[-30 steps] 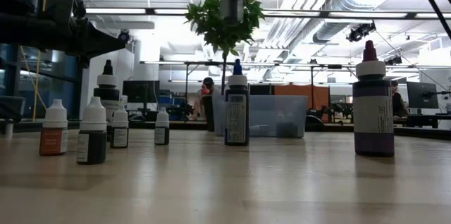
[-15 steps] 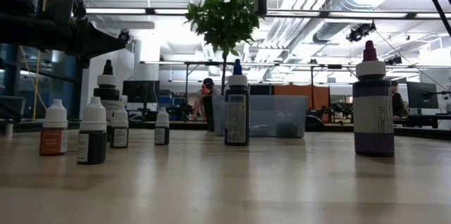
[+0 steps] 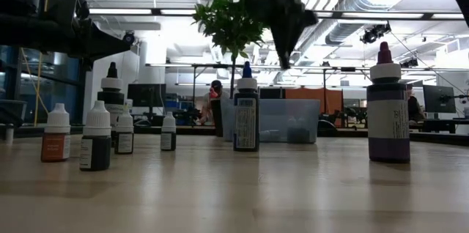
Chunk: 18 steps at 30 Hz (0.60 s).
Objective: Pick & Place food coloring
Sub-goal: Put the small black food coloring bottle into the black bin
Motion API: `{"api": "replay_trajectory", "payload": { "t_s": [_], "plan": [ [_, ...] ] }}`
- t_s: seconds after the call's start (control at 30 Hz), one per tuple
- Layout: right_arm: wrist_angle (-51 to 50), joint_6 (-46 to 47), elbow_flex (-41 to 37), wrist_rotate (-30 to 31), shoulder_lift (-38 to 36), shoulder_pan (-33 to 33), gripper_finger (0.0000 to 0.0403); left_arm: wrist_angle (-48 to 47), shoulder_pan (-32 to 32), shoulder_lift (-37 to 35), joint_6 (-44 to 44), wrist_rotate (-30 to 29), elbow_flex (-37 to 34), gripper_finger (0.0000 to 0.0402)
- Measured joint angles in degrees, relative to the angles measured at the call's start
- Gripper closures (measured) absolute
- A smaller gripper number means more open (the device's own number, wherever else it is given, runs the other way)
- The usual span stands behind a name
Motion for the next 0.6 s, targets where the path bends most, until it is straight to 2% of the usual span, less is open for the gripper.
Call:
{"api": "replay_trajectory", "payload": {
  "t_s": [0.33,0.6],
  "plan": [
    [13.29,-4.82,-9.81,-2.85,-0.45,-7.75,0.0336,0.00,0.01,0.00,-0.02,0.00,0.00,0.0401],
    [14.64,-5.07,-12.52,-2.32,-0.45,-12.95,0.0334,-0.01,0.00,0.00,-0.01,0.00,0.00,0.0401]
  ]
}}
